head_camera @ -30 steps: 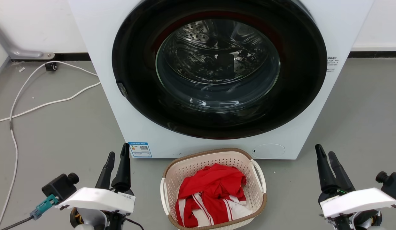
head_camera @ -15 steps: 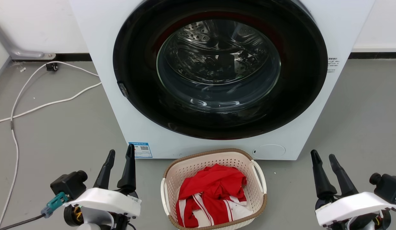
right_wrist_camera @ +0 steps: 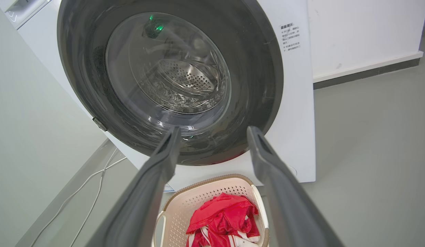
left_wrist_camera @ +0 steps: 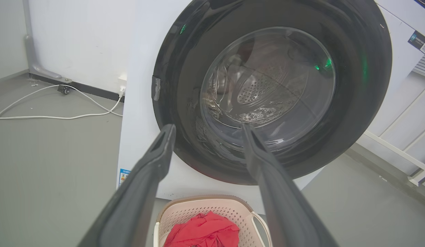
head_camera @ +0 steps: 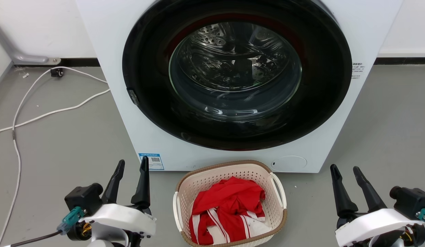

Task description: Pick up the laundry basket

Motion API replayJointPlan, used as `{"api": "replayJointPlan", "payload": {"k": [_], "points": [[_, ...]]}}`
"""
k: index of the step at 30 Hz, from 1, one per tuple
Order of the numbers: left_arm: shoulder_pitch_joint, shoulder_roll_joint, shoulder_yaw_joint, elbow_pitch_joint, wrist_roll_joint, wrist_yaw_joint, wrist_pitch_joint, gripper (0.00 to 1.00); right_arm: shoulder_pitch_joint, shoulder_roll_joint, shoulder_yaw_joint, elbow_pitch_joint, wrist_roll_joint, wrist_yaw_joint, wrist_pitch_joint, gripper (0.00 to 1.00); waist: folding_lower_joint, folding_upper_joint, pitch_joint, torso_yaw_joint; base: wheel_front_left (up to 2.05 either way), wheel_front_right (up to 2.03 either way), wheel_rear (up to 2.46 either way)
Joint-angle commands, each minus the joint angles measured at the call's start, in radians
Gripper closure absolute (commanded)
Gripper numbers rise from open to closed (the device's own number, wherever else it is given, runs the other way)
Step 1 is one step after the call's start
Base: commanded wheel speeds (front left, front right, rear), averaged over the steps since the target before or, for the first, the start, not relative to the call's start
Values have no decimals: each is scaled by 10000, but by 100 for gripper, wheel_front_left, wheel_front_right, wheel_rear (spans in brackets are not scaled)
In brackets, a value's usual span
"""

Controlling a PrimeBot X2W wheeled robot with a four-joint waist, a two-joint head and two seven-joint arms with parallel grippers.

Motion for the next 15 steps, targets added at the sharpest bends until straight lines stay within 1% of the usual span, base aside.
{"api": "replayJointPlan", "payload": {"k": [1,15], "points": [[-44,72,-22,-52,305,56,-103,0,-8,24,-13,-179,-295,0,-6,0,0,0,1,5,0,0,0],[-7,94,-205,27,1498,197,-384,0,209,40,-132,-342,-1547,0,23,0,0,0,-6,43,0,0,0]]}}
